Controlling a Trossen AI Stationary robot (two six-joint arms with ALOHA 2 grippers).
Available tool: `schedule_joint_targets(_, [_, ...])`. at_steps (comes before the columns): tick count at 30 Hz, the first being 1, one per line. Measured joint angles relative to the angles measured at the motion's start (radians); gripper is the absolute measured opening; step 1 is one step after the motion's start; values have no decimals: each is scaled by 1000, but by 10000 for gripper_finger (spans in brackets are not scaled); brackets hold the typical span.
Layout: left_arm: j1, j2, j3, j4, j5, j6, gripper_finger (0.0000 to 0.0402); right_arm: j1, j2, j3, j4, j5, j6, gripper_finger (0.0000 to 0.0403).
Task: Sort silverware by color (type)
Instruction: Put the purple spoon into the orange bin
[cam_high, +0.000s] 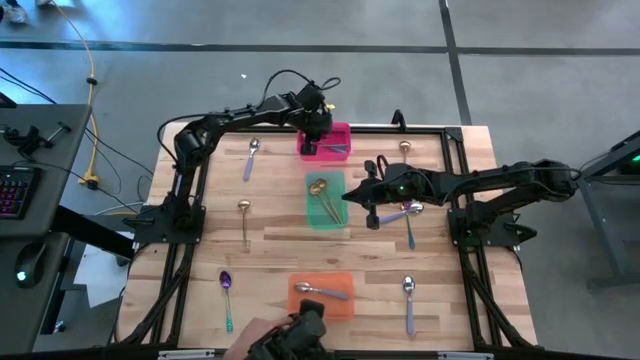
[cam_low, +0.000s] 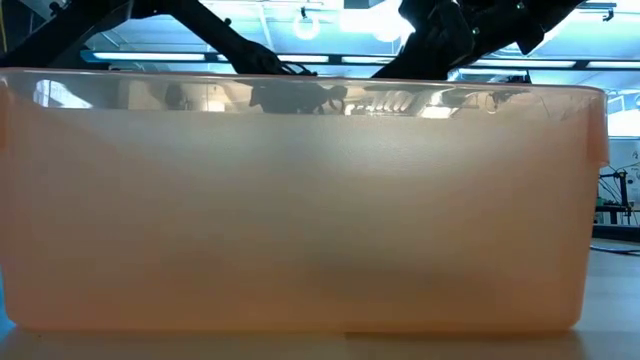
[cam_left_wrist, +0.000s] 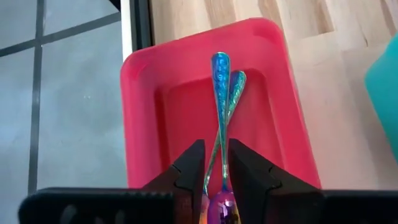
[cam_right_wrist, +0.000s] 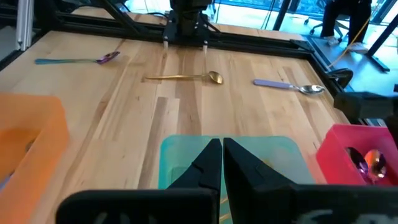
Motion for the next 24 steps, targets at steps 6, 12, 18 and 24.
schedule_joint_targets(6, [17,-57,-2,3,64,-81,7,0,0,0,-62,58,43,0])
schedule_joint_targets(12, [25,-167,-151,129,100,-183,2,0,0,0,-187,160,108,0])
schedule_joint_targets(18, [12,-358,-460,407,101,-301,1,0,0,0,-272,177,189,0])
schedule_joint_targets(24, [-34,-581,-821,713,99,-424,0,9,0,1,-391,161,312,3])
